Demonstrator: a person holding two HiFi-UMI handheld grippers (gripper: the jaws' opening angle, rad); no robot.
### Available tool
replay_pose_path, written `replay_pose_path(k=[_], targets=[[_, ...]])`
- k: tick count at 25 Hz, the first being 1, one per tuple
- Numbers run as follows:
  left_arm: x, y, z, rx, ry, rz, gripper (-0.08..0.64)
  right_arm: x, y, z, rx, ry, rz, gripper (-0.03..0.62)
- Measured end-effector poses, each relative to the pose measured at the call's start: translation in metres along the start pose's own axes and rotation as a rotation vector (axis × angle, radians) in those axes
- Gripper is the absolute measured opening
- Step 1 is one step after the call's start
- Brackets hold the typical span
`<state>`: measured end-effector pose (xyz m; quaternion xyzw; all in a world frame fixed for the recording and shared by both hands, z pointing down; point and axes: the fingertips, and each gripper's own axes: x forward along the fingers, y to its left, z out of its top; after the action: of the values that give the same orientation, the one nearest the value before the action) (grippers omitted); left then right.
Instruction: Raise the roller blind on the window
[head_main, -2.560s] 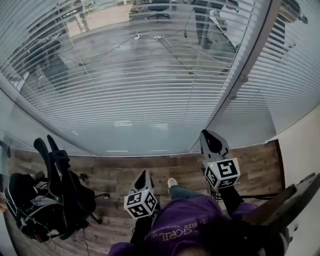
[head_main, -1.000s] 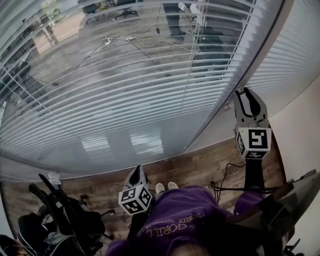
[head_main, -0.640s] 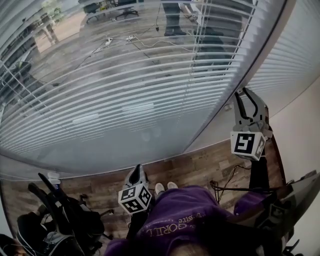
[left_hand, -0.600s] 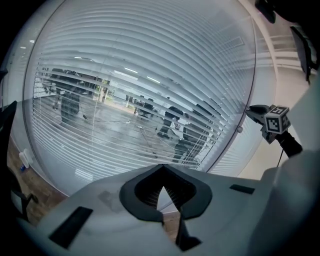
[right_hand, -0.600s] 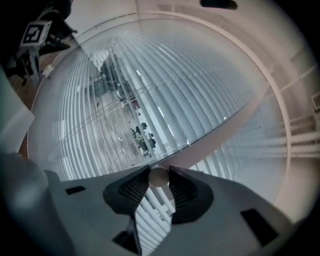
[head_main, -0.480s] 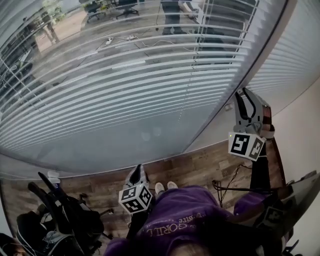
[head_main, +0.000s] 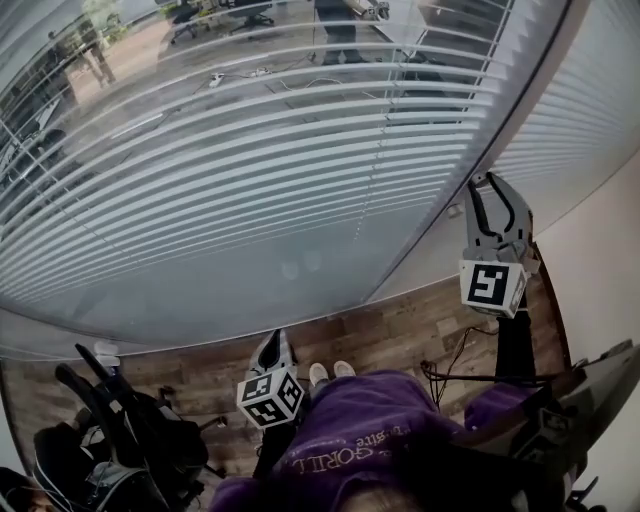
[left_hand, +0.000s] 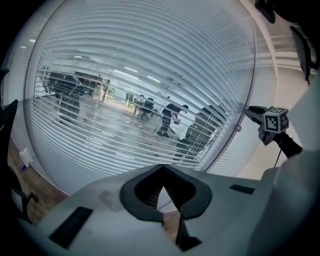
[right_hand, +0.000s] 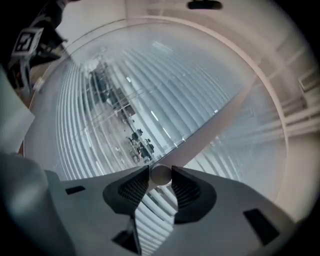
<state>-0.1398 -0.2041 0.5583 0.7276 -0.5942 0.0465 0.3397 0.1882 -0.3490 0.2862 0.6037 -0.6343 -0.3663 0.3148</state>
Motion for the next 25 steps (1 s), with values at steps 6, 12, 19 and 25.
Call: replay_pose_path(k=[6, 12, 19, 25], targets=[[-0.002, 0.001, 0.002, 0.004, -0.001, 0.003, 0.0, 0.001, -0.009, -0.005, 0.57, 0.01, 0.082, 0.124], [-0.004, 0.005, 0.003, 0.009, 0.007, 0.007, 0.0, 0.0, -0.01, -0.002, 0.361, 0.028, 0.054, 0.124], [-0.001, 0.004, -0.003, 0.011, 0.017, 0.0, 0.0, 0.001, 0.002, -0.012, -0.414, 0.083, 0.008, 0.124], [-0.004, 0.003, -0.001, 0.01, 0.016, -0.002, 0.0, 0.002, 0.001, -0.01, -0.424, 0.075, 0.013, 0.124]])
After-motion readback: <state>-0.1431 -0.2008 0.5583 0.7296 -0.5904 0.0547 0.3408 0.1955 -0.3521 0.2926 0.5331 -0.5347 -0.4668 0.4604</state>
